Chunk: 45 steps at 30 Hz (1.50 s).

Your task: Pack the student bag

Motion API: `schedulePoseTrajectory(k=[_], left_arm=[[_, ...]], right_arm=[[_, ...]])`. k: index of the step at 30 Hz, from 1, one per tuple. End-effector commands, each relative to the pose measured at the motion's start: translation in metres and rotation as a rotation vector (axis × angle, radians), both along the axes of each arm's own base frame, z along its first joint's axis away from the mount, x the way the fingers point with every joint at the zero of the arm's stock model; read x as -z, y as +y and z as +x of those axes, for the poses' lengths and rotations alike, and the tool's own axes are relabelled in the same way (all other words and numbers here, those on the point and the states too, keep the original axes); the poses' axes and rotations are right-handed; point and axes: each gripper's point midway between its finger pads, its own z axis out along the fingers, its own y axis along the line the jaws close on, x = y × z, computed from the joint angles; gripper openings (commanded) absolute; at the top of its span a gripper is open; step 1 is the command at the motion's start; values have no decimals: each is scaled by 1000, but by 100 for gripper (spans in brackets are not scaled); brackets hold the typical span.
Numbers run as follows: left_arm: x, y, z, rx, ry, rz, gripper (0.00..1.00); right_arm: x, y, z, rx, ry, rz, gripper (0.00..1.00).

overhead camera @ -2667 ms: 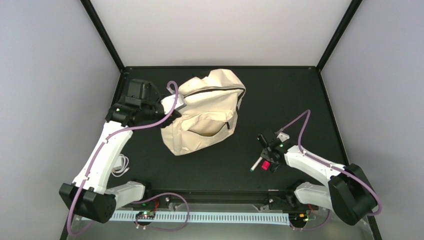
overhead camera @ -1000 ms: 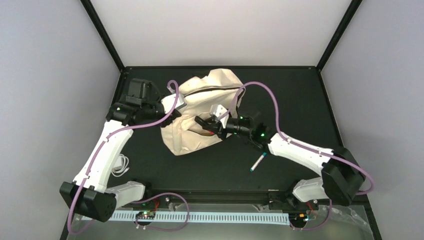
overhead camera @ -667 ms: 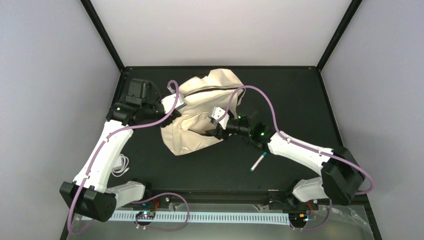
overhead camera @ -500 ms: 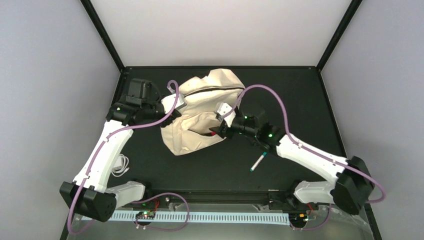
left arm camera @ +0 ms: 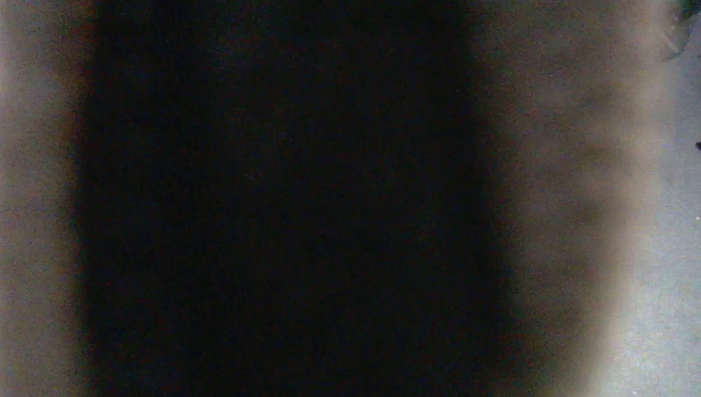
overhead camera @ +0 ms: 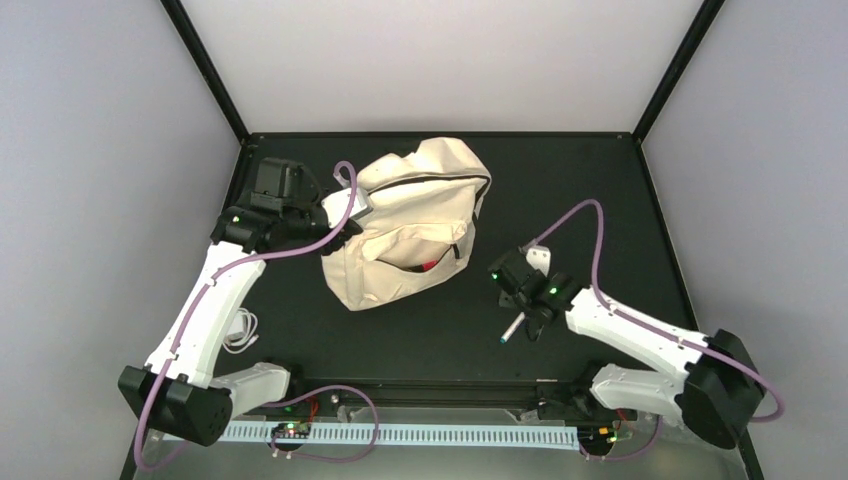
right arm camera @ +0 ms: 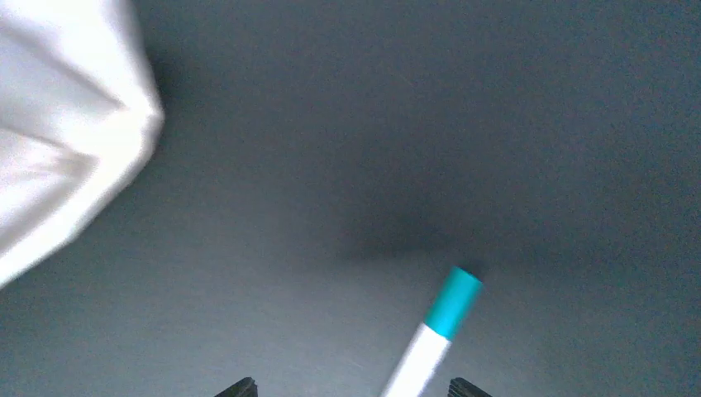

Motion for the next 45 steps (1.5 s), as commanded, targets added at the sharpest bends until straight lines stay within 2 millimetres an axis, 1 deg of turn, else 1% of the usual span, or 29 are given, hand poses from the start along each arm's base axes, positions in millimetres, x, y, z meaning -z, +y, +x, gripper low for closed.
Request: schedulePoseTrajectory(k=[1, 3, 8, 12, 13, 14, 15, 18, 21, 23, 26, 29, 32, 34, 35, 38, 39, 41, 42, 43, 45], left_arm=[[-13, -2, -7, 13, -31, -26, 2], [-11, -2, -7, 14, -29, -23, 2], [-8, -1, -5, 11, -27, -12, 2], [-7, -1, -4, 10, -26, -8, 1], [-6, -1, -4, 10, -24, -8, 2], [-7, -1, -4, 10, -24, -8, 2], [-6, -1, -4, 9, -23, -6, 2], [-6, -1, -3, 9, -21, -6, 2], [-6, -1, -2, 9, -23, -6, 1], [-6, -1, -2, 8, -22, -5, 1], [-6, 0, -2, 7, -24, -2, 2], [-6, -1, -1, 6, -22, -3, 2], [-7, -1, -2, 6, -25, -3, 2], [-7, 0, -2, 5, -24, -1, 2], [-7, 0, -2, 4, -25, -1, 2], [-6, 0, -1, 0, -23, 2, 2], [-6, 1, 1, -5, -24, 3, 2], [-5, 1, 4, -20, -19, 4, 2], [-5, 2, 5, -25, -20, 6, 1], [-5, 2, 6, -29, -19, 7, 2], [-5, 2, 7, -34, -18, 6, 2]], right_arm=[[31, -31, -18, 289, 91, 6, 61], [45, -30, -20, 284, 119, -7, 60], [79, -37, -27, 303, 204, -53, 54], [89, -38, -25, 301, 210, -56, 52], [91, -39, -25, 298, 215, -58, 50], [94, -39, -25, 293, 222, -58, 48], [97, -39, -26, 289, 227, -56, 43], [105, -40, -30, 290, 250, -38, 25], [109, -36, -30, 263, 253, 22, 14], [108, -36, -29, 260, 240, 54, 7], [102, -42, -28, 271, 213, 69, 2], [89, -43, -23, 252, 164, 77, 1], [68, -42, -12, 237, 86, 94, 1], [42, -40, 0, 217, -3, 115, 1], [23, -35, 8, 189, -64, 136, 1], [-52, -10, 32, 22, -308, 233, 1], [-86, 3, 40, -46, -425, 294, 1], [-142, 27, 41, -207, -607, 383, 1], [-165, 38, 37, -282, -676, 424, 1], [-187, 50, 33, -353, -740, 463, 1], [-218, 74, 23, -501, -839, 503, 1]])
